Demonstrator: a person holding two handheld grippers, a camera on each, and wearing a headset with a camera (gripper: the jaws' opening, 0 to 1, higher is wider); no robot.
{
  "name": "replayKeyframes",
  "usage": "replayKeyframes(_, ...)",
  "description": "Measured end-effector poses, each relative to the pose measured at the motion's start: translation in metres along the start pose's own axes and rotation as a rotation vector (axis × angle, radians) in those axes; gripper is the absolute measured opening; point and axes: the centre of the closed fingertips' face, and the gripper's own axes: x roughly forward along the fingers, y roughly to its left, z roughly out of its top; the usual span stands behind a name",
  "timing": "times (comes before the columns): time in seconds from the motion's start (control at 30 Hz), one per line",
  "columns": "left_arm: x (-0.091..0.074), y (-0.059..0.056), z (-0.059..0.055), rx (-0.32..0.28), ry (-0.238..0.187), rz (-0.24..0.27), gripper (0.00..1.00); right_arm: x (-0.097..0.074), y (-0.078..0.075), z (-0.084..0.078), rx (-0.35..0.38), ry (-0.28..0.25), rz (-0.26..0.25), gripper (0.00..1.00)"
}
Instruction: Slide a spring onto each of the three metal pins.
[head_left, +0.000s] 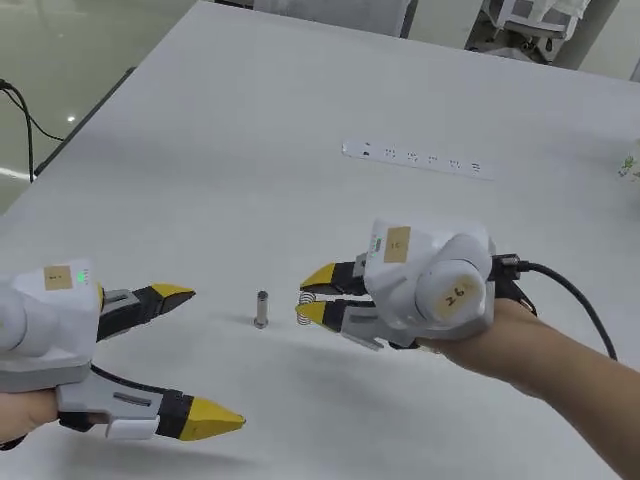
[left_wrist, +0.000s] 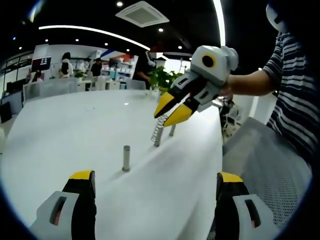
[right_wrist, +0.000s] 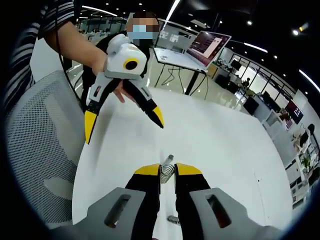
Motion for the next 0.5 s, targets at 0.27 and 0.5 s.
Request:
replayKeyframes(0.27, -0.001, -0.001, -0.002, 0.000, 0.005, 0.000, 0.98, 0.010, -0.013, 0.011, 0.028, -0.031, -0.016, 0.07)
replayKeyframes(0.5, -0.002, 0.000, -0.002, 0.003, 0.010, 0.001, 0.97, 0.022, -0.018, 0.015, 0.068, -0.050, -0.018, 0.07)
